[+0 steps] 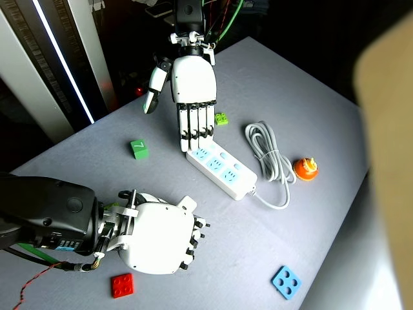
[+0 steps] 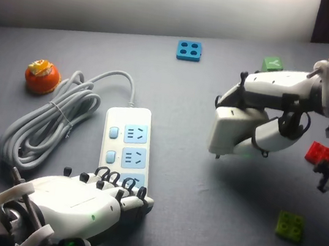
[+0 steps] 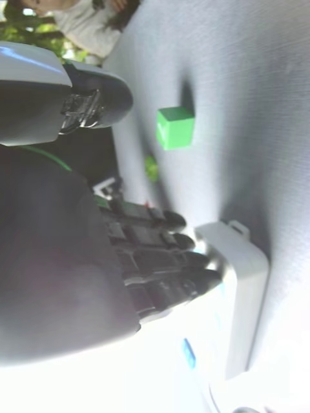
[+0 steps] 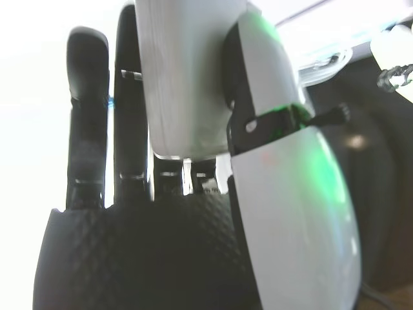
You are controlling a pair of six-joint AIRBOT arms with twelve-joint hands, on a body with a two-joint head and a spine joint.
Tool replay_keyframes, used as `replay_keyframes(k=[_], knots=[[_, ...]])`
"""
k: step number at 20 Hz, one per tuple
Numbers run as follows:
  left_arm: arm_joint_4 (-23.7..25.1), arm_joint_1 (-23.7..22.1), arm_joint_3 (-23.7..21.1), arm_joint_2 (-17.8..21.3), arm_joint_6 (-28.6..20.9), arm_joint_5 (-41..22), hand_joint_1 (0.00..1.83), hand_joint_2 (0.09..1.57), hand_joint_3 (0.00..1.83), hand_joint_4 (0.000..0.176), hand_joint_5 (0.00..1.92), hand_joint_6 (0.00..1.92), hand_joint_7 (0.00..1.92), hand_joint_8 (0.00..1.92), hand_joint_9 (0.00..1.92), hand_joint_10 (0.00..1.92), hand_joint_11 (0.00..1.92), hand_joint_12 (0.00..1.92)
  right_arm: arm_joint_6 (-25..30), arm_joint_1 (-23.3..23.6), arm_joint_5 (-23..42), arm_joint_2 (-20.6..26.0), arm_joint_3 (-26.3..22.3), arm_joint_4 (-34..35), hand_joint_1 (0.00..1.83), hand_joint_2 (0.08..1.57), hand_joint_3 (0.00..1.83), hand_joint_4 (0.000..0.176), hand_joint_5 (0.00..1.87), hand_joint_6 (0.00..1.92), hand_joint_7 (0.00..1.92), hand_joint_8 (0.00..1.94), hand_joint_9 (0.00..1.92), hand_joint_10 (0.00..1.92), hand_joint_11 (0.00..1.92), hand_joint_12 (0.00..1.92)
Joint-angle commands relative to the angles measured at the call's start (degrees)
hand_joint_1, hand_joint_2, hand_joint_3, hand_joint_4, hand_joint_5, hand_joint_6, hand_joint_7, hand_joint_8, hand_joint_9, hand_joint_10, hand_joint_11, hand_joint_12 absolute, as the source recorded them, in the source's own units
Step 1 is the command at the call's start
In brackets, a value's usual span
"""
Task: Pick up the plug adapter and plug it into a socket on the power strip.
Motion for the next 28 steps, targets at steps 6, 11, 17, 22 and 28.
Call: replay_keyframes(k=[6,11,17,22,28], knots=[[0.2,-0.9,0.3,0.8,-0.6,-2.0,0.2,1.19,0.0,0.0,0.1,0.0,0.06,0.0,0.06,0.0,0.0,0.21,-9.4,4.3,1.8,1.5,-0.8,1.4,1.25,1.19,0.0,0.0,0.75,1.12,0.92,1.28,0.76,1.28,0.62,1.63],[0.2,-1.8,0.7,1.0,-1.1,-2.5,0.2,1.19,0.0,0.0,0.11,0.0,0.07,0.0,0.07,0.0,0.0,0.18,-16.5,6.9,5.1,2.3,-2.8,1.4,1.23,1.19,0.0,0.0,0.77,1.1,0.93,1.28,0.79,1.17,0.64,1.63],[0.2,-0.7,0.5,1.1,-1.2,-2.7,0.19,1.19,0.0,0.0,0.12,0.0,0.07,0.0,0.07,0.0,0.0,0.26,-23.9,11.2,10.4,2.8,-6.2,0.1,1.23,1.16,0.0,0.0,0.86,1.0,0.94,1.24,0.79,1.13,0.64,1.59],[0.2,0.5,0.5,-0.3,-1.2,-3.2,0.18,1.2,0.0,0.0,0.11,0.0,0.06,0.01,0.05,0.0,0.0,0.17,-24.5,13.5,14.7,2.9,-9.5,-4.4,1.23,1.17,0.0,0.0,0.82,1.06,0.94,1.26,0.81,1.1,0.64,1.59],[0.2,2.4,0.0,-0.9,-1.2,-3.5,0.2,1.19,0.0,0.0,0.11,0.0,0.07,0.0,0.07,0.0,0.0,0.24,-24.2,13.0,16.7,1.7,-12.5,-7.4,1.22,1.2,0.0,0.0,0.77,1.12,0.9,1.32,0.74,1.19,0.6,1.66]])
